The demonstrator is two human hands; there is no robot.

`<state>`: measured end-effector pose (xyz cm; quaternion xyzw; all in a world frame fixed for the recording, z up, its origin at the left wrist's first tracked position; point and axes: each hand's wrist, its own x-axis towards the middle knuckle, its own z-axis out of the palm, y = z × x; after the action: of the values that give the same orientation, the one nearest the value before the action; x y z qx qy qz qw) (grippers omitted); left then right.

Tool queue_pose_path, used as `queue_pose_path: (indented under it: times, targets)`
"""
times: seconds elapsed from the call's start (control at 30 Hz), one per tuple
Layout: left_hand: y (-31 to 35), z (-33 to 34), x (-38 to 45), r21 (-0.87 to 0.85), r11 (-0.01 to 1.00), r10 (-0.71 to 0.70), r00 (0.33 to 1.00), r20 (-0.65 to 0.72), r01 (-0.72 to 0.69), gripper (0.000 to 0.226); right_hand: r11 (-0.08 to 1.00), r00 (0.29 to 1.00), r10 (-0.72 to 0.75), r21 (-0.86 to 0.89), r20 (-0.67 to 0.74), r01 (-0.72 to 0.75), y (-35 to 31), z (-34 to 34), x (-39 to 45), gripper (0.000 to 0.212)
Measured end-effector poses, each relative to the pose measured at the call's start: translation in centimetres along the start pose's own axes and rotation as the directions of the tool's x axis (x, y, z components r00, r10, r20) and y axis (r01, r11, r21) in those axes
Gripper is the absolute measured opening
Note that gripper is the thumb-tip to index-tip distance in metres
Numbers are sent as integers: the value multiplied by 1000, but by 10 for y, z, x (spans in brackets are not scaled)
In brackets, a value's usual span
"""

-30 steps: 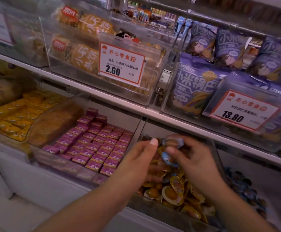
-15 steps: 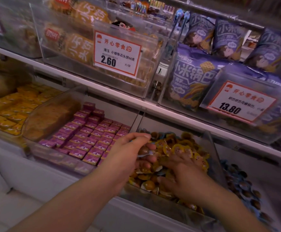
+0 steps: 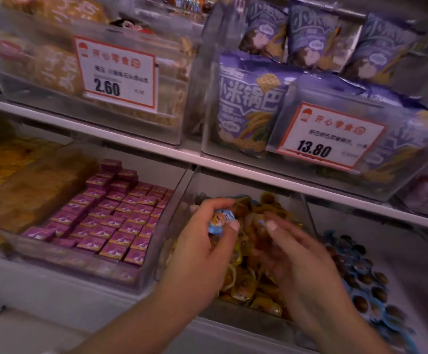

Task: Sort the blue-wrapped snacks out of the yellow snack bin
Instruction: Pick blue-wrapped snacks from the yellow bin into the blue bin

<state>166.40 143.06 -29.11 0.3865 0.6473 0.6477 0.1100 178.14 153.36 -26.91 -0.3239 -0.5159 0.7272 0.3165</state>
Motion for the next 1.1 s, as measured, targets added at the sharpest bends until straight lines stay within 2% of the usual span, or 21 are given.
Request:
queue_pose_path:
  times: [0.03,0.07,0.13,0.2,0.23,0.37,0.47,0.6,0.67,0.77,0.83,0.9,0.97,1.1]
  targets:
    - [1,9,-2,26,999,45,999,29,-46,29,972,986,134,183,95,-150,-1,5,-5,36]
    - [3,19,-4,56,995,76,994,78,-80,37,919,957,219,291,188,-267,-2,9,-9,39]
    - [5,36,-8,158,975,121,969,214,-157,55,859,930,289,366,227,-357,-1,8,-13,37]
    - [2,49,-10,242,939,149,922,357,-246,78,928,959,256,249,120,-279,-2,-3,-13,30]
    - [1,53,-11,260,927,148,900,410,-271,87,965,977,194,164,83,-205,-3,-10,-13,25]
    - [1,65,-10,209,907,231,846,481,-366,93,998,998,-67,12,11,67,-16,-42,-11,14]
    - [0,69,-5,166,901,293,843,451,-402,78,989,989,-144,19,-46,145,-26,-76,2,11]
    - [-8,64,9,247,890,291,895,339,-383,33,989,961,-144,-8,-234,147,-44,-135,33,10]
    - [-14,58,14,302,888,255,919,302,-346,32,980,928,-137,-184,-347,76,-48,-164,54,9]
    - [-20,46,20,358,875,234,933,275,-325,45,821,905,-96,-547,-415,-163,-45,-197,75,33]
    - [-19,37,24,391,863,232,938,257,-320,58,771,875,-201,-622,-439,-135,-44,-206,80,32]
    - [-18,26,26,399,860,237,941,240,-318,60,760,840,-342,-650,-421,-17,-42,-204,79,24]
    - [-16,13,29,403,856,261,944,204,-324,48,706,808,-480,-697,-342,124,-40,-191,74,16]
    - [-7,-21,30,433,849,313,948,49,-303,29,471,751,-659,-792,-23,388,-34,-136,45,17]
